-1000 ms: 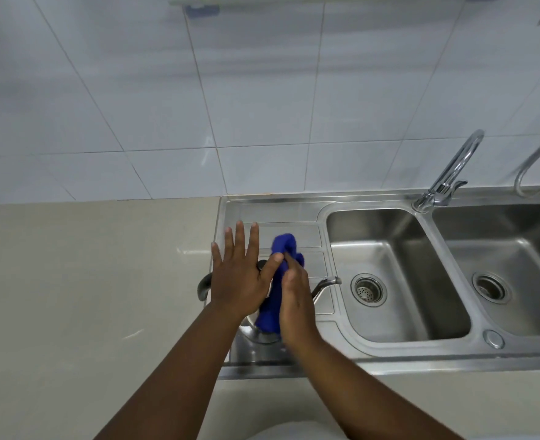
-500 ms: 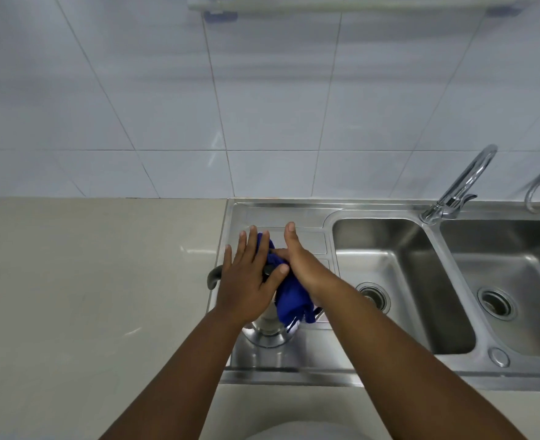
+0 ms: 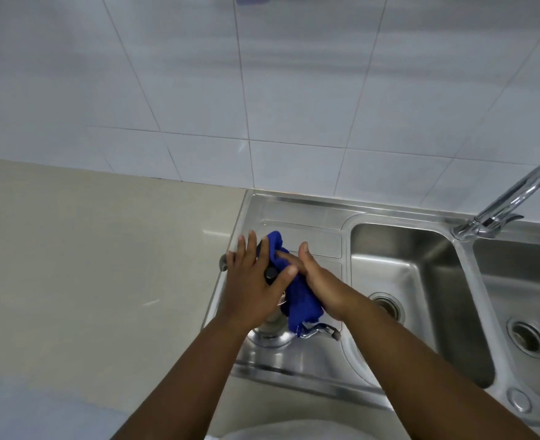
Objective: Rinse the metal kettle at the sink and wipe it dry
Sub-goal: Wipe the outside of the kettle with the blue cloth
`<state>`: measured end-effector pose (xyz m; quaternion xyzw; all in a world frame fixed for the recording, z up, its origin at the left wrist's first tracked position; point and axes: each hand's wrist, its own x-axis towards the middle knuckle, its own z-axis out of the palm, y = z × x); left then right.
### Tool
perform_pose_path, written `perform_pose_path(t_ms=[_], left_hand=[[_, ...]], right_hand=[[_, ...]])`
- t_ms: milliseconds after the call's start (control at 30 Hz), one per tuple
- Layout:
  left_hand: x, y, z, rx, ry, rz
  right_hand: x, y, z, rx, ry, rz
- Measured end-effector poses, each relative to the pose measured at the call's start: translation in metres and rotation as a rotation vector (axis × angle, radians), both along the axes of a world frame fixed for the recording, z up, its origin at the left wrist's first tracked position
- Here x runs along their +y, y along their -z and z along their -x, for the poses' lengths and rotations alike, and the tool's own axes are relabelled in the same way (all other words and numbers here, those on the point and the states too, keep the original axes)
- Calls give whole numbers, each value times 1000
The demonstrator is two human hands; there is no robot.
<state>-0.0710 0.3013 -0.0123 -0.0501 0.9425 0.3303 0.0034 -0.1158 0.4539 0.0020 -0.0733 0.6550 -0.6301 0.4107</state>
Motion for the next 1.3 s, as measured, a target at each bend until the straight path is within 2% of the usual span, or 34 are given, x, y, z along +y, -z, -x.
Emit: perform_pose_path(t_ms=[167, 233, 300, 333, 400, 467, 533, 633, 867, 1000, 1100, 1167, 1233, 1300], left_hand=[[-7, 3, 3, 58, 70, 44], [-11, 1, 5, 51, 88, 88], [-11, -1, 4, 38, 5, 187], [-10, -2, 2, 19, -51, 206], [-6, -1, -2, -30, -123, 102], [-5, -2, -6, -32, -127, -25], [-7, -3, -7, -17, -102, -72], [-8, -5, -5, 3, -66, -64], [-9, 0, -4, 56, -45, 33], [-10, 3, -4, 56, -31, 59], [-12, 6, -4, 62, -8, 55], [-13, 7, -3, 75, 5, 30], [-13, 8, -3, 95, 10, 1], [-13, 10, -3, 113, 18, 12]], right_hand=[[-3, 40, -4, -48, 170, -6], [3, 58, -20, -90, 227, 50], [6, 66, -40, -118, 241, 149], [7, 64, -51, -88, 231, 189], [9, 55, -68, 70, 195, 200], [7, 46, -70, 329, 123, 178], [2, 43, -51, 439, 88, 179], [-10, 45, -15, 403, 133, 170], [-8, 84, 7, -5, 193, 123], [0, 73, -25, 79, 271, 159], [0, 56, -56, 335, 204, 226], [-6, 57, -47, 412, 214, 233], [-14, 61, -25, 449, 241, 206], [-19, 72, 0, 374, 247, 145]])
